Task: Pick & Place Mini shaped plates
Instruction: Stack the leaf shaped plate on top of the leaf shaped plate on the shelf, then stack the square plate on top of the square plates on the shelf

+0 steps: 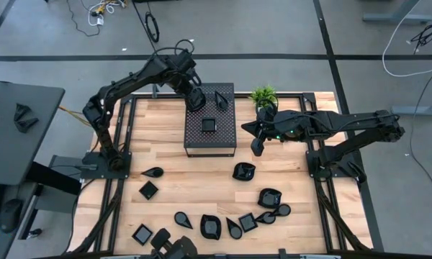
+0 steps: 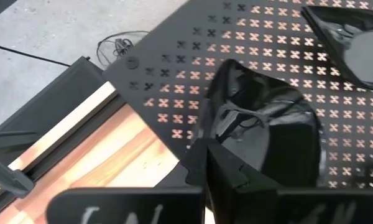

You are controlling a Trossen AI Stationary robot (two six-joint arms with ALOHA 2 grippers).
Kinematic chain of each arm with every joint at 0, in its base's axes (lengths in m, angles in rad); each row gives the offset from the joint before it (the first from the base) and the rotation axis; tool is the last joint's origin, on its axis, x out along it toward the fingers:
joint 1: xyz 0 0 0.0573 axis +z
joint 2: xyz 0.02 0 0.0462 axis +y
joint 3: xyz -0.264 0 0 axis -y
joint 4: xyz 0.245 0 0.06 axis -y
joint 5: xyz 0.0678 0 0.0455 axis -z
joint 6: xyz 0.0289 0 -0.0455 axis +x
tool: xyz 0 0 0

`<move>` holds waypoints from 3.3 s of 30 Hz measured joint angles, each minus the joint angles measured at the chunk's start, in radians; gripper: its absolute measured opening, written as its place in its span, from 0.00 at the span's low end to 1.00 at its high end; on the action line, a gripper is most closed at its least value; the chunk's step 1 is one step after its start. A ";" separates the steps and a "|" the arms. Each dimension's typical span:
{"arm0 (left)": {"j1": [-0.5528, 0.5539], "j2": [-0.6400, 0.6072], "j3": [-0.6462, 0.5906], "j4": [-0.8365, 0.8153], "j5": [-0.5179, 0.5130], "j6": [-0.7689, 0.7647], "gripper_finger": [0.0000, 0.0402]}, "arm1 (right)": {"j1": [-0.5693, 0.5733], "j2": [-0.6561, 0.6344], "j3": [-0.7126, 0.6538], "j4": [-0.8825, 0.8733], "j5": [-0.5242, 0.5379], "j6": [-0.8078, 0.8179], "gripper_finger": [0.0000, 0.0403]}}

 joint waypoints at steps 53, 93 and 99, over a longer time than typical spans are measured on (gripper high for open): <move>-0.354 -0.220 0.000 -0.195 -0.251 -0.118 0.02 | 0.000 0.000 0.000 -0.024 0.000 -0.055 0.02; -1.276 -0.633 -1.052 0.021 0.065 -1.844 0.46 | -0.067 0.000 0.000 -0.016 0.023 -0.246 0.02; -1.246 -0.630 -1.154 0.149 0.047 -1.742 0.40 | -0.067 0.000 0.000 -0.014 0.023 -0.246 0.02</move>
